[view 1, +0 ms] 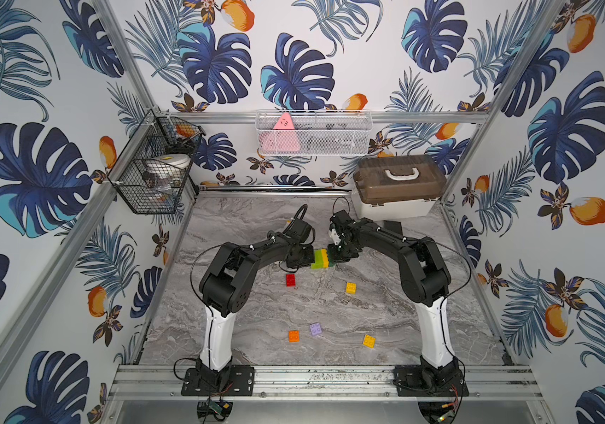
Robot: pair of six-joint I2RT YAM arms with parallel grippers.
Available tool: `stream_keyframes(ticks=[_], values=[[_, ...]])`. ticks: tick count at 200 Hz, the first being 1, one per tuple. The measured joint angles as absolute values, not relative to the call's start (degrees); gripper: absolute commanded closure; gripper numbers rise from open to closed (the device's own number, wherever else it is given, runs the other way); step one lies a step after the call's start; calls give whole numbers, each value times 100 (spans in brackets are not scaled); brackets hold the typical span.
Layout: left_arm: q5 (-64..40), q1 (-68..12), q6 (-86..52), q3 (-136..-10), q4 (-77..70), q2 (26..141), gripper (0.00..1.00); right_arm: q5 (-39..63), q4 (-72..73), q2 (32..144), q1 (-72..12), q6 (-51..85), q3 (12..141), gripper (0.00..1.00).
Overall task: Assemble the number 1 with lego
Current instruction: Assemble the lego brick with the lego brick.
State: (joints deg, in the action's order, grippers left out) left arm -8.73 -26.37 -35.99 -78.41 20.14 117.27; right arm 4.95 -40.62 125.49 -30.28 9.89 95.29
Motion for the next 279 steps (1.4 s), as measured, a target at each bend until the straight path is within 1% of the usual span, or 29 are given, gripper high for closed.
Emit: stream_keyframes(ticks=[46, 88, 129, 184, 233, 240, 250, 279], values=[[-786, -2639, -3588, -8007, 2123, 11808, 84, 217, -4130, 12497, -3173, 493, 9509, 100], [-773, -2641, -3439, -8237, 2340, 11920, 85, 276, -4095, 12293, -3188, -174, 9323, 100], [-770, -2641, -3282, -8348, 2458, 11996, 85, 349, -4099, 12376, -3183, -607, 9378, 100], [-705, -2641, -3035, -8541, 2615, 12127, 85, 637, -3776, 12379, -3122, -969, 9131, 97], [-617, -2644, -2836, -8895, 2904, 12331, 85, 974, -3522, 12293, -3024, -1339, 8949, 97], [-598, -2644, -2832, -8925, 2932, 12344, 84, 976, -3529, 12307, -3020, -1350, 8971, 96], [-523, -2644, -2814, -8930, 2930, 12337, 83, 989, -3531, 12335, -3006, -1352, 9015, 91], [-316, -2624, -2875, -8746, 2777, 12221, 71, 1063, -3540, 12401, -2880, -1197, 9113, 76]])
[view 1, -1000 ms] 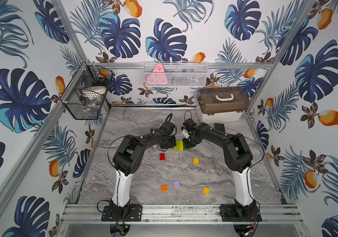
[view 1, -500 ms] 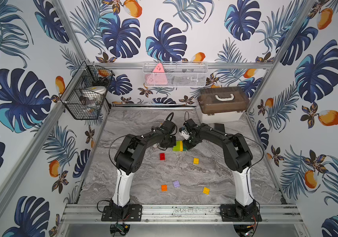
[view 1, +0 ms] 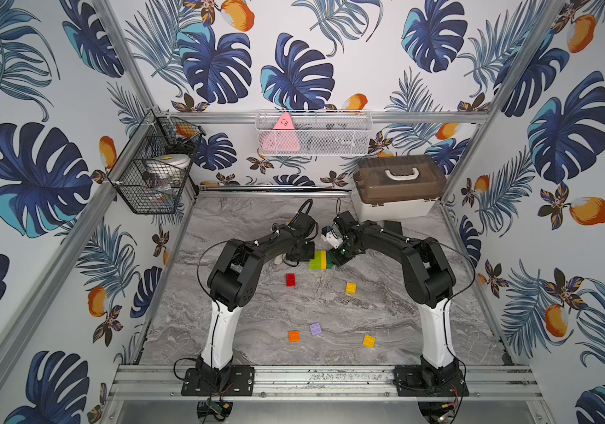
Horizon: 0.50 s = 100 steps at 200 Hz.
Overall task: Assemble the number 1 with lego
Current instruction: Assemble the lego brick with the lego brick.
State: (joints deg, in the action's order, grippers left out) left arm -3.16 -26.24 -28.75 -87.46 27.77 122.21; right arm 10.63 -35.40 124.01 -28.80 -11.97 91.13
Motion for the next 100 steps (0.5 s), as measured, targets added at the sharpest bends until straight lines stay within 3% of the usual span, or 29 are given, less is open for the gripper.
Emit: stream_keyframes(ticks=[44, 100], values=[[-327, -2497, -3035, -8628, 2453, 12151, 43, 982, -3192, 12313, -2550, -585, 8978, 53], [-454, -2119, -3076, -8167, 2530, 11424, 35, 969, -3103, 11758, -2296, 128, 8624, 41]])
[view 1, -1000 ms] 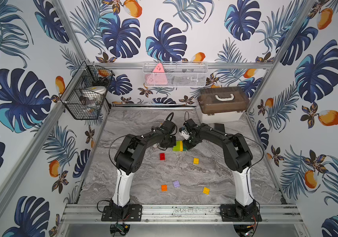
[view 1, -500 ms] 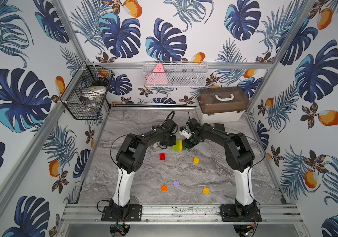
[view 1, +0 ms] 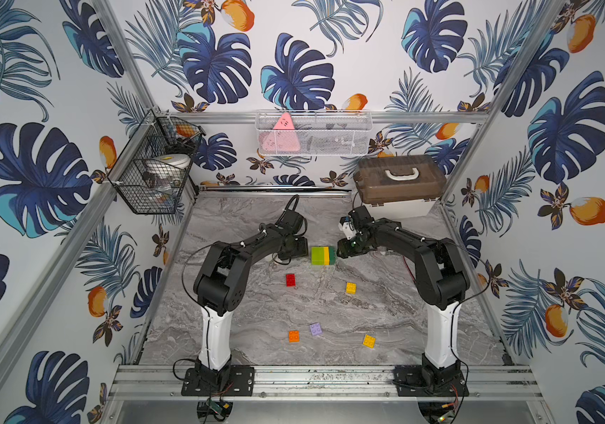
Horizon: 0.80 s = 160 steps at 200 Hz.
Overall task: Assemble the number 1 with lego
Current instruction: Assemble the lego brick with the lego brick, then pick up the lego brick from the center of the board.
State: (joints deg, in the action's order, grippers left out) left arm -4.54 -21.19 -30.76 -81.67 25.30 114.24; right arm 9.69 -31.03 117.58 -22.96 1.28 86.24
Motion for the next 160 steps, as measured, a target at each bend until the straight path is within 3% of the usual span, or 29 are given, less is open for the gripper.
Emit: stream_keyframes(ticks=[41, 98, 160], values=[[-427, -1994, -3028, -7485, 2582, 10418, 35, 969, -3181, 10759, -2252, 541, 7843, 40], [-471, -1999, -3148, -5983, 2814, 8680, 29, 1326, -3299, 9043, -2504, 1328, 6075, 29], [-425, -2248, -3315, -5096, 2814, 8259, 30, 1330, -3489, 8337, -2818, 2198, 5553, 25]])
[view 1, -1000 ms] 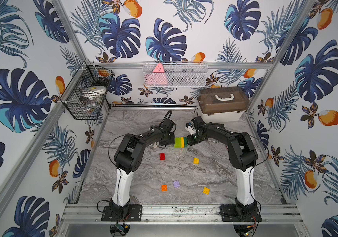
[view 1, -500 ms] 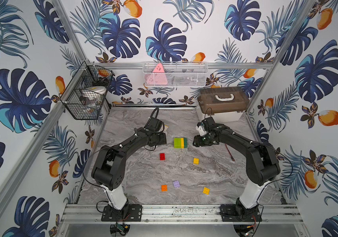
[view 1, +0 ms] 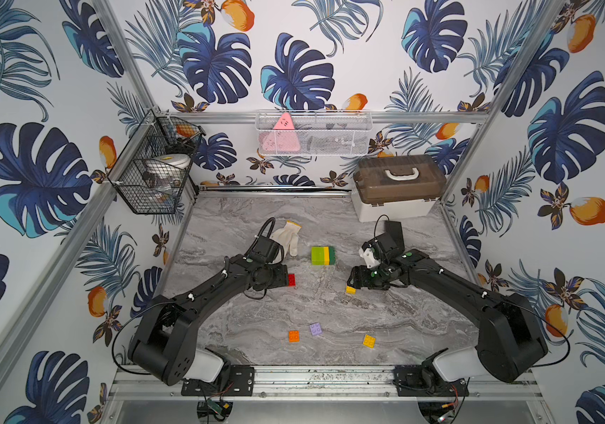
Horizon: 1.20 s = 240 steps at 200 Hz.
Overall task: Assemble the number 1 with lego
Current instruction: Pick up the lego brick from the center of the board.
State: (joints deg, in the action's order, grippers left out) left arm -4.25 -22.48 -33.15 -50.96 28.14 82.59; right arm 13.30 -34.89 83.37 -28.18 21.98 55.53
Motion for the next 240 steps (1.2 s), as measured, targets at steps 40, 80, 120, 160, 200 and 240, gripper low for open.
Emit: stream_keyframes(ticks=[40, 80, 120, 160, 200, 240], values=[[-377, -2351, -3535, -5242, 2536, 8744, 31, 1253, -3522, 8394, -2840, 2508, 5498, 26], [-357, -2497, -3758, -5472, 2241, 9216, 30, 1275, -3522, 8549, -2845, 2609, 5483, 26], [-95, -2773, -3798, -6016, 2364, 9832, 43, 1278, -3559, 8661, -2849, 2585, 5592, 26], [183, -2799, -3885, -6171, 2668, 10121, 58, 1297, -3597, 8724, -2849, 2456, 5778, 30], [270, -2801, -3900, -6167, 2665, 10138, 75, 1350, -3614, 8720, -2849, 2414, 5854, 39], [-123, -2766, -3900, -6160, 2762, 9640, 75, 2126, -3295, 8278, -2847, 2117, 5671, 35]])
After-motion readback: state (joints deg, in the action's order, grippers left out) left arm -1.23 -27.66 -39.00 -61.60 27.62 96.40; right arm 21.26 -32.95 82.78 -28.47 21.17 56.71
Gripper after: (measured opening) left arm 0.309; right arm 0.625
